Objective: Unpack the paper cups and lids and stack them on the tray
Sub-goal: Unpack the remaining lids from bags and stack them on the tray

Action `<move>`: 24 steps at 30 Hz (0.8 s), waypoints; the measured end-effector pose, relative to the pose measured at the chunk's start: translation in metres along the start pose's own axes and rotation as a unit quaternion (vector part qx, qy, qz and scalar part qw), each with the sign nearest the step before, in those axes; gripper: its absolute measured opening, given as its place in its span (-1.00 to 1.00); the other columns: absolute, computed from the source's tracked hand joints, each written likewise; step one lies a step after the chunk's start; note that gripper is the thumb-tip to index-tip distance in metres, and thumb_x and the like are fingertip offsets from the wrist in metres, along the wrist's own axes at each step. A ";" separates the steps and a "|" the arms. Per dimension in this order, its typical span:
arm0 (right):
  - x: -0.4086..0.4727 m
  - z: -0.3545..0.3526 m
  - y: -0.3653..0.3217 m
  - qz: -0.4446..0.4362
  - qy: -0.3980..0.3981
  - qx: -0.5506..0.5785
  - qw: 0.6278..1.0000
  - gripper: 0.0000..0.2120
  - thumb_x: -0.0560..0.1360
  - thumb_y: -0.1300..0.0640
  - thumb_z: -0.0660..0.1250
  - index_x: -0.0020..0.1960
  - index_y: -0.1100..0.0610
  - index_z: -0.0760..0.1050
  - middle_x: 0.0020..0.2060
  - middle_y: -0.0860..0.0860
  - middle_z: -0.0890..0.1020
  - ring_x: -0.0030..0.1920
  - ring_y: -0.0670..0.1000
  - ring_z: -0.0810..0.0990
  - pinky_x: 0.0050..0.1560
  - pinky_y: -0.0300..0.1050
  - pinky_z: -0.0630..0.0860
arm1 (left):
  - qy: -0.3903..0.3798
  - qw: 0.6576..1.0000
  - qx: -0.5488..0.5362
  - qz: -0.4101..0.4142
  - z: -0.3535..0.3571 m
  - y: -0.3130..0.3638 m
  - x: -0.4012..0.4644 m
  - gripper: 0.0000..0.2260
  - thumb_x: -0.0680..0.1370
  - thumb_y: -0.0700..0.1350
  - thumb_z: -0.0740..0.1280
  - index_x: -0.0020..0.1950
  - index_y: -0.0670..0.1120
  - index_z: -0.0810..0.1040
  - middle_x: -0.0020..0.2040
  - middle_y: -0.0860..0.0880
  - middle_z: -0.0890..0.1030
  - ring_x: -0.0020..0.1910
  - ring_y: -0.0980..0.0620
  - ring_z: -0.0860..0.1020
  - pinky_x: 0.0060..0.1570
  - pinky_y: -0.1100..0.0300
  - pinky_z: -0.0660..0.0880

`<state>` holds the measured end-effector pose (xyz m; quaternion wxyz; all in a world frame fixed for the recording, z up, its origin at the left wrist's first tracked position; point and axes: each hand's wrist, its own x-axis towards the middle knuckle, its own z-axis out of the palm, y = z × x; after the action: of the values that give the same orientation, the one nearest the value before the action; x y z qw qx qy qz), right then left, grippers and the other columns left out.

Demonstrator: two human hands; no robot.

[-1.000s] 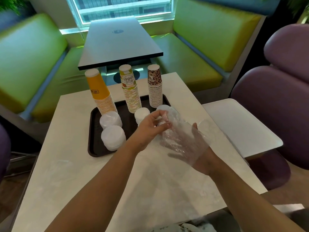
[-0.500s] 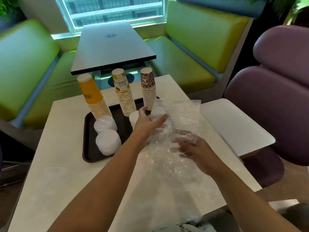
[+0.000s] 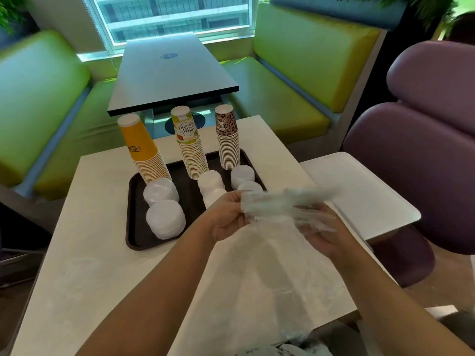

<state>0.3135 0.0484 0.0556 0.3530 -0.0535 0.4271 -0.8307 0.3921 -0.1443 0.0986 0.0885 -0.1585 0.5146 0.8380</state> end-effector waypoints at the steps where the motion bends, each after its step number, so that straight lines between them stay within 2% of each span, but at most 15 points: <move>1: 0.002 -0.003 0.001 0.003 -0.016 0.017 1.000 -0.61 -0.06 0.18 0.62 -0.23 0.08 0.70 -0.10 0.09 0.69 -0.29 -0.02 0.66 -0.36 -0.29 0.56 | -0.006 1.000 0.003 0.000 0.001 0.000 -0.001 -0.72 0.54 -0.40 0.21 -0.17 -0.19 0.68 -0.02 -0.15 0.68 -0.13 -0.03 0.66 -0.23 0.19 0.63; 3: 0.004 -0.006 0.002 0.013 -0.047 0.058 0.997 -0.74 0.16 0.12 0.60 -0.17 0.09 0.68 0.12 0.11 0.64 -0.14 0.05 0.63 -0.26 -0.25 0.52 | -0.008 1.000 0.010 0.002 0.001 0.003 -0.002 -0.71 0.53 -0.40 0.22 -0.26 -0.19 0.67 0.08 -0.16 0.64 0.00 -0.09 0.62 -0.18 0.13 0.64; 4: 0.002 -0.006 -0.001 0.018 -0.036 0.066 0.997 -0.83 0.23 0.08 0.54 -0.20 0.10 0.67 0.15 0.11 0.62 -0.08 0.09 0.64 -0.23 -0.21 0.55 | 0.000 1.000 0.023 0.005 0.001 0.004 -0.002 -0.66 0.53 -0.43 0.22 -0.33 -0.17 0.65 0.07 -0.13 0.63 0.04 -0.10 0.61 -0.16 0.10 0.64; 6: -0.003 -0.004 -0.010 0.055 -0.003 0.051 0.997 -0.77 0.24 -0.01 0.47 -0.24 0.14 0.65 0.07 0.11 0.64 -0.02 0.12 0.66 -0.15 -0.07 0.61 | 0.024 0.995 0.087 0.030 0.000 0.003 -0.001 -0.56 0.50 -0.50 0.17 -0.43 -0.15 0.63 0.06 -0.09 0.62 0.09 -0.09 0.58 -0.10 0.06 0.63; 8: -0.010 0.002 -0.020 0.112 0.031 -0.058 0.992 -0.65 0.39 -0.13 0.37 -0.11 0.16 0.61 0.00 0.12 0.66 -0.02 0.11 0.64 -0.08 -0.02 0.57 | 0.034 0.982 0.172 0.065 -0.002 0.000 0.000 -0.50 0.46 -0.55 0.09 -0.44 -0.13 0.63 0.10 -0.06 0.60 0.15 -0.09 0.54 -0.02 0.07 0.61; 9: -0.010 0.002 -0.022 0.125 0.040 -0.154 0.979 -0.67 0.48 -0.11 0.32 -0.01 0.15 0.59 0.02 0.12 0.65 -0.05 0.09 0.63 -0.11 -0.06 0.57 | 0.033 0.974 0.212 0.072 -0.004 -0.001 0.001 -0.49 0.44 -0.56 0.07 -0.42 -0.12 0.64 0.13 -0.04 0.59 0.19 -0.07 0.52 0.02 0.09 0.60; 11: -0.013 0.004 -0.025 0.102 0.022 -0.323 0.941 -0.80 0.49 0.12 0.37 0.09 0.13 0.55 0.11 0.16 0.60 -0.12 0.03 0.61 -0.18 -0.17 0.57 | -0.011 0.947 0.315 0.065 -0.009 -0.001 -0.001 -0.55 0.46 -0.51 0.10 -0.26 -0.09 0.67 0.20 0.01 0.55 0.23 0.01 0.48 0.12 0.18 0.53; 12: -0.013 0.004 -0.026 0.077 0.013 -0.384 0.920 -0.78 0.46 0.22 0.41 0.09 0.11 0.53 0.13 0.17 0.58 -0.14 0.01 0.60 -0.18 -0.18 0.58 | -0.065 0.922 0.378 0.047 -0.012 0.002 -0.003 -0.61 0.47 -0.47 0.16 -0.13 -0.06 0.67 0.24 0.05 0.52 0.26 0.05 0.46 0.19 0.20 0.48; 14: -0.014 0.004 -0.030 0.043 -0.004 -0.465 0.884 -0.74 0.42 0.28 0.44 0.06 0.06 0.55 0.11 0.15 0.59 -0.11 0.04 0.60 -0.02 -0.07 0.59 | -0.199 0.866 0.459 -0.013 -0.017 0.008 -0.009 -0.66 0.47 -0.34 0.33 0.14 0.02 0.58 0.32 0.06 0.44 0.31 0.08 0.41 0.30 0.18 0.40; 15: -0.013 0.004 -0.033 0.030 -0.018 -0.495 0.868 -0.75 0.41 0.28 0.45 0.04 0.04 0.57 0.10 0.12 0.60 -0.06 0.05 0.61 0.05 -0.03 0.57 | -0.241 0.854 0.459 -0.035 -0.018 0.010 -0.010 -0.58 0.45 -0.26 0.40 0.25 0.06 0.50 0.35 0.04 0.40 0.33 0.07 0.40 0.33 0.15 0.38; 16: -0.013 0.006 -0.037 0.024 -0.042 -0.515 0.856 -0.75 0.41 0.27 0.46 0.02 0.02 0.58 0.09 0.06 0.61 -0.02 0.05 0.61 0.08 -0.02 0.58 | -0.249 0.861 0.439 -0.055 -0.018 0.008 -0.009 -0.48 0.42 -0.22 0.43 0.33 0.09 0.41 0.37 0.01 0.38 0.34 0.04 0.40 0.34 0.11 0.38; 17: -0.012 0.007 -0.038 0.021 -0.071 -0.532 0.844 -0.75 0.42 0.26 0.46 0.02 0.00 0.58 0.09 0.01 0.61 0.02 0.02 0.61 0.09 -0.06 0.58 | -0.227 0.883 0.405 -0.067 -0.015 0.005 -0.007 -0.39 0.41 -0.20 0.44 0.40 0.11 0.32 0.37 -0.02 0.38 0.33 0.02 0.41 0.34 0.08 0.38; 19: -0.012 0.015 -0.038 0.015 -0.121 -0.558 0.821 -0.74 0.42 0.25 0.45 0.02 -0.05 0.58 0.07 -0.09 0.61 0.02 -0.05 0.60 0.09 -0.13 0.58 | -0.150 0.909 0.381 -0.077 -0.009 -0.005 0.000 -0.31 0.42 -0.16 0.48 0.45 0.10 0.23 0.33 -0.05 0.44 0.29 -0.01 0.46 0.34 0.02 0.39; 22: -0.009 0.022 -0.034 -0.003 -0.135 -0.552 0.823 -0.69 0.42 0.27 0.45 0.06 -0.05 0.56 0.01 -0.17 0.61 -0.06 -0.05 0.62 0.03 -0.15 0.60 | -0.133 0.899 0.408 -0.088 -0.002 -0.019 0.008 -0.53 0.43 -0.19 0.48 0.31 -0.09 0.46 0.19 -0.10 0.59 0.17 -0.04 0.56 0.25 0.01 0.47; 24: -0.007 0.020 -0.033 -0.031 -0.107 -0.531 0.840 -0.63 0.41 0.27 0.46 0.14 -0.03 0.51 0.09 -0.14 0.58 -0.06 -0.01 0.63 0.01 -0.14 0.60 | -0.128 0.920 0.360 -0.085 0.000 -0.024 0.009 -0.71 0.46 -0.29 0.43 0.16 -0.15 0.55 0.09 -0.13 0.63 0.08 -0.02 0.61 0.14 0.11 0.54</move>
<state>0.3083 0.0523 0.0944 0.2882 -0.3347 0.7604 -0.4762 0.3907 -0.1338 0.0755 0.2756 -0.0508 0.7507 0.5983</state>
